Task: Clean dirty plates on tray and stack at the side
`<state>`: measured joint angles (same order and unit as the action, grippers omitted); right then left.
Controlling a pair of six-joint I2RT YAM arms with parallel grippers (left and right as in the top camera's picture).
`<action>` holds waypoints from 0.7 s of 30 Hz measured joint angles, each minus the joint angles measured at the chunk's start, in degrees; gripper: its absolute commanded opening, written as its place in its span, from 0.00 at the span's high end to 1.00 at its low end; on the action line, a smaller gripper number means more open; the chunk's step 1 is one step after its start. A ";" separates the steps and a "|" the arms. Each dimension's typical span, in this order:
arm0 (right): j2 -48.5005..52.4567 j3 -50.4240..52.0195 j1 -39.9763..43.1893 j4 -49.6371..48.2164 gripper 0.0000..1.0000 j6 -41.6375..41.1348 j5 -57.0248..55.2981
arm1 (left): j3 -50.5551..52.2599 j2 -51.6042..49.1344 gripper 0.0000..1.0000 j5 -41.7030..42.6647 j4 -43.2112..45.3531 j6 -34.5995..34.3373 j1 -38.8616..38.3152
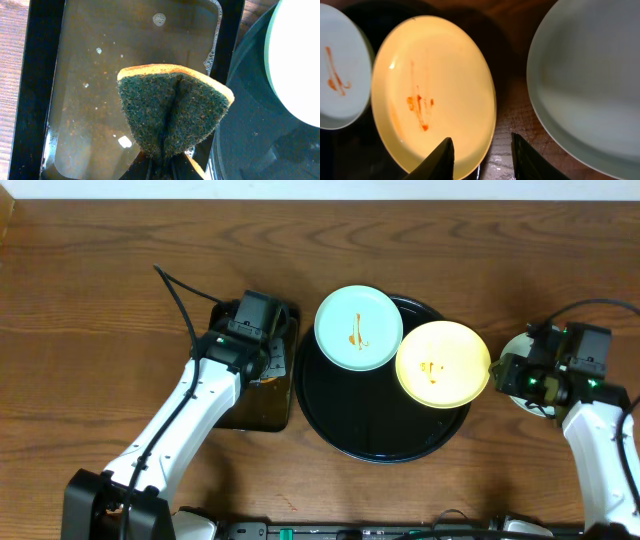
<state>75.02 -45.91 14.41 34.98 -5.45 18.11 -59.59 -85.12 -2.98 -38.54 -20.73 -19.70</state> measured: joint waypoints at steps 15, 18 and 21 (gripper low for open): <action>15.63 0.35 -2.86 -6.51 0.91 -0.39 0.72 | 0.00 0.00 0.91 0.00 -0.02 0.00 0.00; 15.28 0.35 -2.86 -6.08 0.97 -0.39 1.27 | 0.00 -0.02 0.91 0.00 -0.02 0.00 0.00; 13.70 0.35 -2.86 -4.76 0.99 -0.39 1.16 | 0.00 0.00 0.91 0.00 -0.02 -0.02 0.00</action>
<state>88.73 -45.56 11.55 30.22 -5.85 19.27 -59.59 -85.12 -2.98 -38.57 -20.75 -19.70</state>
